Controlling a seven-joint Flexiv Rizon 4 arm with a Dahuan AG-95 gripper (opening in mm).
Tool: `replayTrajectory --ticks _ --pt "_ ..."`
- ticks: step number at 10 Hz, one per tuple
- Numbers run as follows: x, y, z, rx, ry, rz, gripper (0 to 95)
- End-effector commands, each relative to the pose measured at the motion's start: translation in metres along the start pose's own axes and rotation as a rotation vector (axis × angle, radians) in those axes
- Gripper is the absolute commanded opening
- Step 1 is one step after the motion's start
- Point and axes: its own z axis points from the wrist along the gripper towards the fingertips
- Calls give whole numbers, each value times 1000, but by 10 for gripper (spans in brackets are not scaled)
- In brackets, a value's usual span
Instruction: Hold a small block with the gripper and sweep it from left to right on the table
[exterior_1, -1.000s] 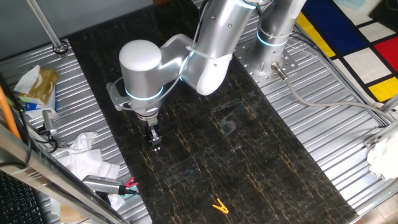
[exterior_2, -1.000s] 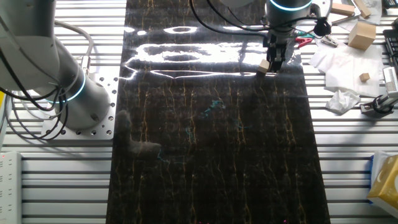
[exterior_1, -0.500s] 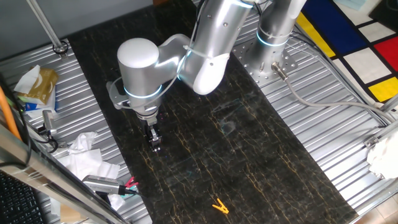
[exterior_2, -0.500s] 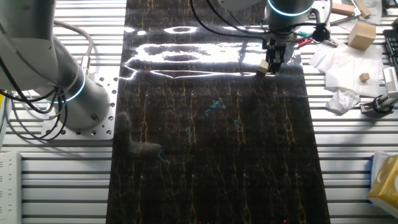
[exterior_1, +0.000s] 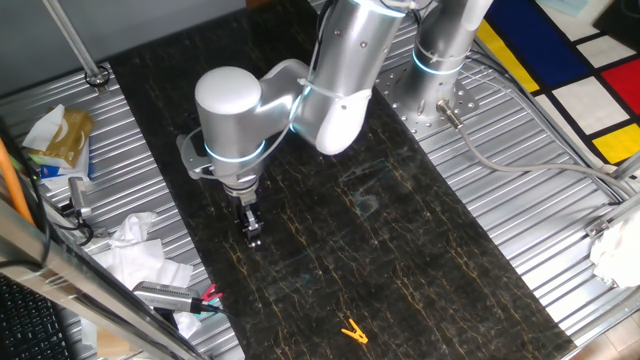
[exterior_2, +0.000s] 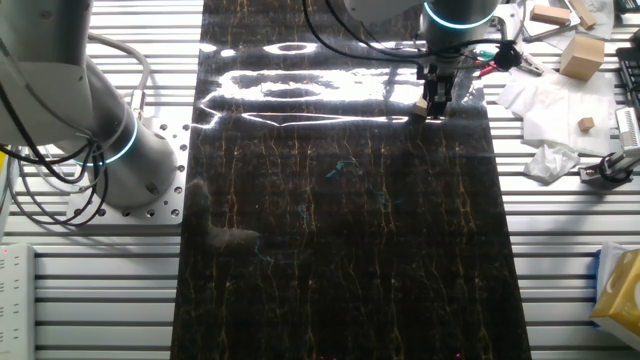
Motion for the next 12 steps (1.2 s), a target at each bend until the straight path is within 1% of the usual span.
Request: replayTrajectory --ticks 1,4,8,11,12 --pt "1 1 -1 -14 1 3 570" --pt "-1 6 0 -23 3 12 570" --pt "-2 15 4 -24 0 21 570" --pt "-3 18 4 -24 1 25 570" --pt "-4 19 5 -29 1 33 570"
